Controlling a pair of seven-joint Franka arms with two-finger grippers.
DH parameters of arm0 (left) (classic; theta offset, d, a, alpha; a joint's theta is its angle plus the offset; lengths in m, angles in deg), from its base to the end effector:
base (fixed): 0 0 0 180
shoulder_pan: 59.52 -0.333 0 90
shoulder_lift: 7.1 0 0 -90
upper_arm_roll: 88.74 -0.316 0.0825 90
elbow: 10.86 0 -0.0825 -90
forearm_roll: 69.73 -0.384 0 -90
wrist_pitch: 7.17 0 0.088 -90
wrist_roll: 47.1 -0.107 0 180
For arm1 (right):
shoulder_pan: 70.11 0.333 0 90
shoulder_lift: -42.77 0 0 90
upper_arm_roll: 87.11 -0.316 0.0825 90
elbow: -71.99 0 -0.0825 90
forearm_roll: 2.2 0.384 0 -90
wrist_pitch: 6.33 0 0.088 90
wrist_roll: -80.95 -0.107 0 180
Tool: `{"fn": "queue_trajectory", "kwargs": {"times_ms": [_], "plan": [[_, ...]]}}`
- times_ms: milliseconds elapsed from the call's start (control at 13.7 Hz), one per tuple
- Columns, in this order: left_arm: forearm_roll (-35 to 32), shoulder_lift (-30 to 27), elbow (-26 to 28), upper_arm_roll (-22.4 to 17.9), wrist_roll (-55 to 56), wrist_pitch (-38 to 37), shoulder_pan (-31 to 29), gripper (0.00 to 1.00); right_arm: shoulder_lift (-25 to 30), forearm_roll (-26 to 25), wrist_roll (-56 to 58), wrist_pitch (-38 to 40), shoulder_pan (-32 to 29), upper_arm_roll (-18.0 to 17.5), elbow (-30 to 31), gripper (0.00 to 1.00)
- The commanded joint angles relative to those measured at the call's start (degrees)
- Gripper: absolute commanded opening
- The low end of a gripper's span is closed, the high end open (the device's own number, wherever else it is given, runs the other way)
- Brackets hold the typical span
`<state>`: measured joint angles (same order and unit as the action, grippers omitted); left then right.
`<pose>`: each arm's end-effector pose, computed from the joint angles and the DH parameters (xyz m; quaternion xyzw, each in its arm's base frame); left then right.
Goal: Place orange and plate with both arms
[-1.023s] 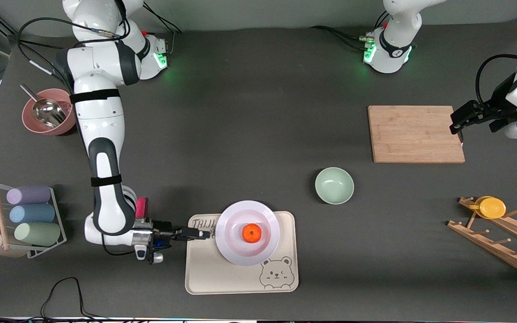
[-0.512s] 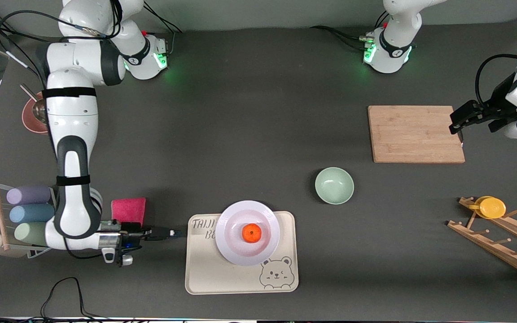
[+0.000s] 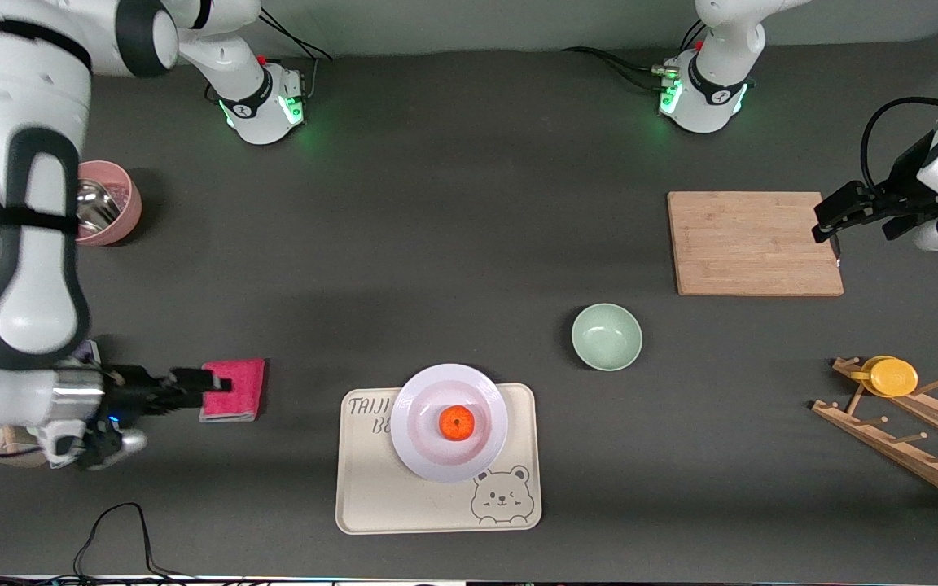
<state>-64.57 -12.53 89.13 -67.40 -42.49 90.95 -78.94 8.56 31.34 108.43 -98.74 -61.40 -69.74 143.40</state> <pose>0.5370 -0.0349 0.6022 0.9988 0.0288 0.0263 0.0290 0.7056 0.0015 0.4204 -0.9650 -0.1335 0.0335 0.2232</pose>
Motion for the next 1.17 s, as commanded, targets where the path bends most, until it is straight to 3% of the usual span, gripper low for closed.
{"fn": "queue_trajectory", "kwargs": {"times_ms": [0, 146, 292, 512, 658, 877, 1096], "plan": [[0.5, -1.1, 0.4, -0.2, 0.7, -1.0, 0.3, 1.00, 9.6, -11.5, -0.4, 2.7, 0.1, -0.1, 5.0, 1.00], [0.5, -1.2, 0.3, -0.2, 1.2, -1.1, 0.3, 1.00, 15.3, -20.1, -4.8, 4.1, 0.1, -0.3, 5.1, 1.00], [0.5, -1.0, 0.3, -0.2, 1.1, -1.0, 0.3, 1.00, 19.9, -25.4, -9.3, 5.9, -0.9, -1.6, 6.2, 1.00], [0.4, -1.0, 0.3, -0.2, 1.1, -0.9, 0.3, 1.00, 27.3, -32.3, -14.3, 5.9, -7.4, -11.1, 12.0, 1.00], [-0.5, -0.8, 0.2, -0.3, 1.2, -0.8, 0.3, 1.00, 30.0, -33.0, -17.3, 5.8, -9.7, -14.2, 14.4, 1.00], [-8.0, -0.7, -0.1, -0.2, 1.0, -1.1, 0.3, 1.00, 32.1, -33.3, -17.5, 3.0, -9.4, -14.3, 18.2, 1.00], [-8.2, -1.1, -1.6, -1.0, 0.0, -3.6, -0.6, 1.00, 31.9, -33.6, -17.5, 2.5, -9.3, -14.2, 18.3, 1.00]]}}
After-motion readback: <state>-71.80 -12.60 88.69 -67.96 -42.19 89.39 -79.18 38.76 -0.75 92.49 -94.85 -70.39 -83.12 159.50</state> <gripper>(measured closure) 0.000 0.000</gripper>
